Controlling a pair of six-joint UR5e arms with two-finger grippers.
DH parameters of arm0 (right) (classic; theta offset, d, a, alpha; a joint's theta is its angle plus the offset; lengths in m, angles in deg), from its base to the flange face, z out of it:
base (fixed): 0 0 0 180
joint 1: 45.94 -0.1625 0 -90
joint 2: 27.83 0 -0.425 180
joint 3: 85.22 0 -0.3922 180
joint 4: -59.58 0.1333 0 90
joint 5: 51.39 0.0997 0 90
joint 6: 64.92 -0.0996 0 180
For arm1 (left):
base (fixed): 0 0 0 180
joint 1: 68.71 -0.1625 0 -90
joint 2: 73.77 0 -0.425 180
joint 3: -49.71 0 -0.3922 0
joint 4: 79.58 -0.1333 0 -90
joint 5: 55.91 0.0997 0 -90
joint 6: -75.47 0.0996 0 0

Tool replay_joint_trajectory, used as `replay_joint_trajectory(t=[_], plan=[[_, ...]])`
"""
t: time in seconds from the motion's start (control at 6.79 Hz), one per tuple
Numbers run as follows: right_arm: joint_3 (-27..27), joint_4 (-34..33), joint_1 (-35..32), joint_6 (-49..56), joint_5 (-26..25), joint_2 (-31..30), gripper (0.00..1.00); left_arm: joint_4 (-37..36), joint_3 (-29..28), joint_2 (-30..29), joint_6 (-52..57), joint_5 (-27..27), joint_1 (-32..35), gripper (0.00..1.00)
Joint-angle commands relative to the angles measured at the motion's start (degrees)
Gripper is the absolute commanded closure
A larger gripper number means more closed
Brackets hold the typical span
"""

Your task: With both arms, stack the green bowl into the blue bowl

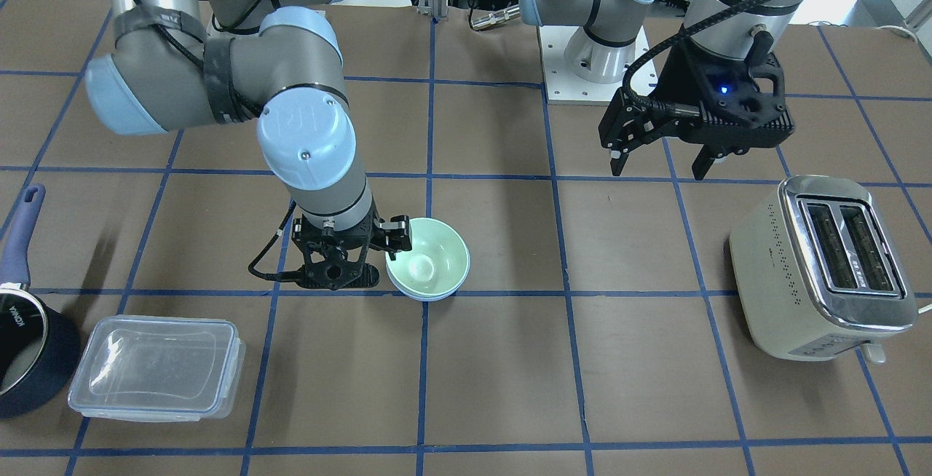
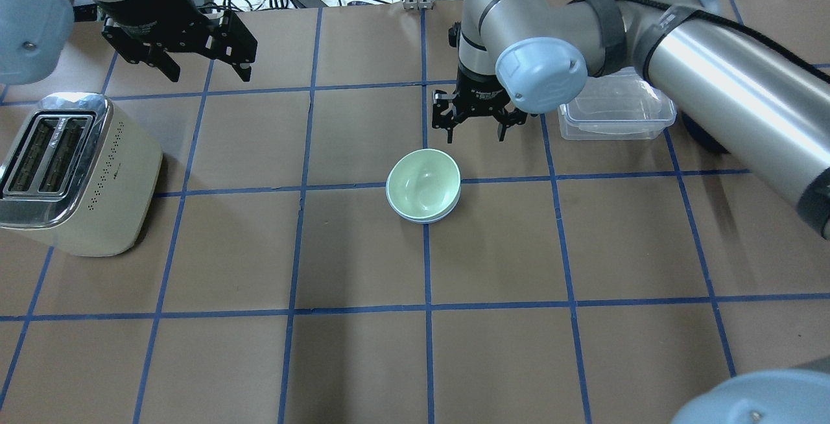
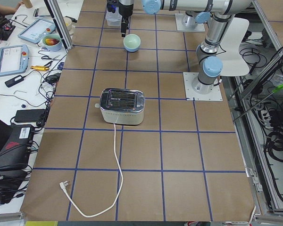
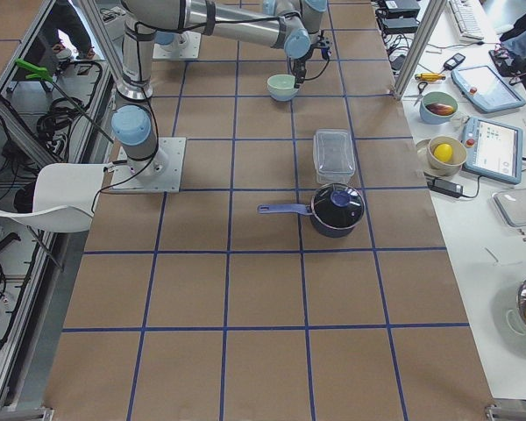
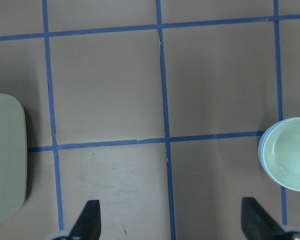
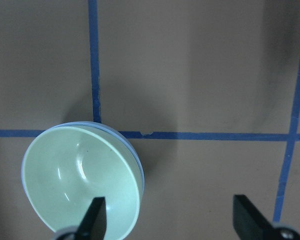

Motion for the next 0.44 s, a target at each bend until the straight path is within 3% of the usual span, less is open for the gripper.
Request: replay_joint_trajectory(t=[0.0,0.15,0.29], plan=[[11.6,13.7,0.0,0.2,-0.7,-2.7,0.0,-0.1,0.0,0.0,0.0,0.1,0.0,0.0],[16.5,17.7,0.0,0.2,-0.7,-3.5,0.0,0.0,0.0,0.2,0.0,0.1,0.0,0.0],[16.5,18.1,-0.2,1.0,-0.7,-4.6,0.0,0.0,0.0,0.2,-0.1,0.1,0.0,0.0]])
